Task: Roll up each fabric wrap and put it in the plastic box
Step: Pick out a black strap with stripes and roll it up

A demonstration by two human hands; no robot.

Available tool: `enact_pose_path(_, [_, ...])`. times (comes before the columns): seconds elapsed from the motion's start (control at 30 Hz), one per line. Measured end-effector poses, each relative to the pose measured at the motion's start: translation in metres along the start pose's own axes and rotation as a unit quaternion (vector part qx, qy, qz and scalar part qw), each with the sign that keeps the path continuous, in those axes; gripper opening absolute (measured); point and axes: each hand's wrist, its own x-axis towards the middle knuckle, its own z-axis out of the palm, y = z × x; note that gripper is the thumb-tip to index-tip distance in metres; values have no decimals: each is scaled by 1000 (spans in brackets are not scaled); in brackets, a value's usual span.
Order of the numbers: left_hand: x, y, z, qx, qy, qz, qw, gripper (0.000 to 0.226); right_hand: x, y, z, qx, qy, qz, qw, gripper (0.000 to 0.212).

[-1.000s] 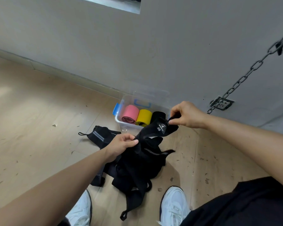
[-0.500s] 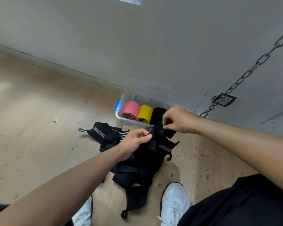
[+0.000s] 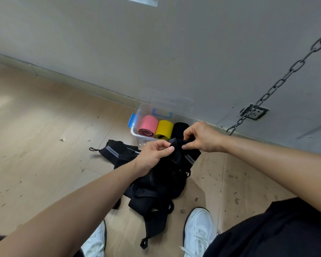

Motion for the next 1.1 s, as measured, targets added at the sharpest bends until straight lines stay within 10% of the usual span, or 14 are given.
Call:
enact_pose_path(0.67, [0, -3, -35, 143, -12, 33, 989, 11, -14, -17, 9, -43, -10, -40, 998, 13])
enact_pose_path(0.87, [0, -2, -34, 204, -41, 29, 978, 5, -24, -24, 5, -67, -40, -42, 996, 34])
enact_pose_path(1.1, [-19, -37, -117, 226, 91, -65, 968, 12, -54, 1, -32, -85, -55, 4, 995, 17])
